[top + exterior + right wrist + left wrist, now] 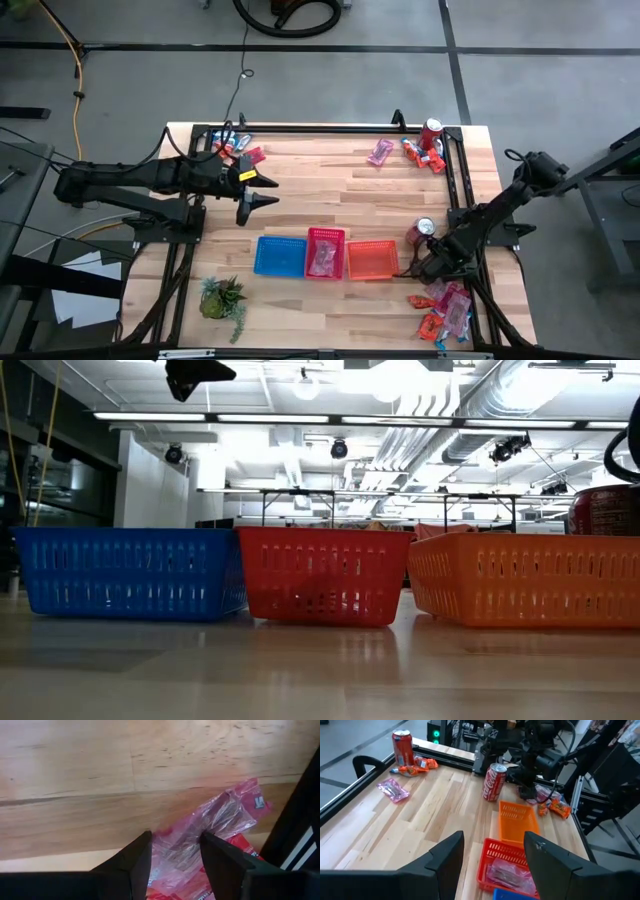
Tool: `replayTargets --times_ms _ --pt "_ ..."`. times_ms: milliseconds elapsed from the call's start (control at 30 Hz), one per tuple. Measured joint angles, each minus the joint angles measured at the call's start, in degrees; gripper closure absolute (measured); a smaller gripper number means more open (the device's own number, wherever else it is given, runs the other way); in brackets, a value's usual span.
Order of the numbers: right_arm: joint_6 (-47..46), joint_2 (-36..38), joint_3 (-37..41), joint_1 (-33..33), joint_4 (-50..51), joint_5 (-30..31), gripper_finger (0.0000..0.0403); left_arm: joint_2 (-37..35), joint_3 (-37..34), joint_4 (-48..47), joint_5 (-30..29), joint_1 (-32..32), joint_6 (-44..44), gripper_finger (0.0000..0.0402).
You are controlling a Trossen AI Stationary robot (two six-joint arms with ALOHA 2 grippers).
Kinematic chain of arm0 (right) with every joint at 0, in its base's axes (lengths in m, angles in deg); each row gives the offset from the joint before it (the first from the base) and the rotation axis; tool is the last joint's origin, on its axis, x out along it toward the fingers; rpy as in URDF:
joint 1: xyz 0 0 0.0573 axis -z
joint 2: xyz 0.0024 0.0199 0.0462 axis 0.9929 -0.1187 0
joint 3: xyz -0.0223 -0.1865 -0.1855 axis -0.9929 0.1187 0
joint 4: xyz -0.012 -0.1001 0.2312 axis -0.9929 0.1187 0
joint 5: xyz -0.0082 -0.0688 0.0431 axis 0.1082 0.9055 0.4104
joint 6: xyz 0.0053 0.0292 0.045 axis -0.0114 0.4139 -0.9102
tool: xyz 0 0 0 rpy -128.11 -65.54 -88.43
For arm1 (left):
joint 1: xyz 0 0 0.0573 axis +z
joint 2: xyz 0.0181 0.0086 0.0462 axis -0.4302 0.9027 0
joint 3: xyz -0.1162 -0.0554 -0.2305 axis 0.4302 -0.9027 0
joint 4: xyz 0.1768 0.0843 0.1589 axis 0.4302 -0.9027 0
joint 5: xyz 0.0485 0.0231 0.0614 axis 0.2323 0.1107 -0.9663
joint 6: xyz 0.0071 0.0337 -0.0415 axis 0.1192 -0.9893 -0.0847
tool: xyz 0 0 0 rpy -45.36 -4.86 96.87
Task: Sort candy
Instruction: Put the red candy pack into the red bin
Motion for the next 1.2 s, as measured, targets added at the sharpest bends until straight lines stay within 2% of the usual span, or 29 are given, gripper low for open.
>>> replayTargets --times_ms 100,233,267,467,633,767,833,1067,1200 --pt "4.07 -0.04 0.09 0.0 0.57 0.04 0.028 0.0 -0.01 -0.02 -0.18 0.0 0.02 0.0206" --pt "14.26 -0.17 -1.34 -0.17 1.77 -0.04 0.0379 -0.51 0.0 -0.82 0.41 0.0 -1.16 0.0206" --pt "16.88 -0.23 -2.29 -0.17 2.7 0.78 0.0389 -0.83 0.0 -0.72 0.51 0.0 -2.34 0.0206" --pt "32.49 0.03 -14.78 -0.13 17.56 1.87 0.0399 -2.53 0.0 0.25 -0.32 0.0 -5.33 0.0206" --pt "47.08 1.07 -28.24 0.03 21.27 13.3 0.0401 -2.91 0.03 0.04 -3.32 0.0 -5.44 0.0206" --pt "61.75 0.98 -34.49 2.08 12.12 24.61 0.0402 -2.66 0.03 0.17 -4.47 0.0 -6.58 0.0206" --pt "67.83 0.45 -35.25 4.62 5.82 27.4 0.0402 -2.4 0.03 0.01 -4.47 0.0 -6.86 0.0206" --pt "84.95 -6.08 -35.1 16.55 -9.98 27.49 0.0403 -1.68 0.03 0.14 -4.45 0.0 -4.34 0.0206" --pt "85.51 -11.96 -35.1 22.85 -20.05 23.37 0.0403 -1.49 0.03 0.1 -4.45 0.0 -4.21 0.0206"
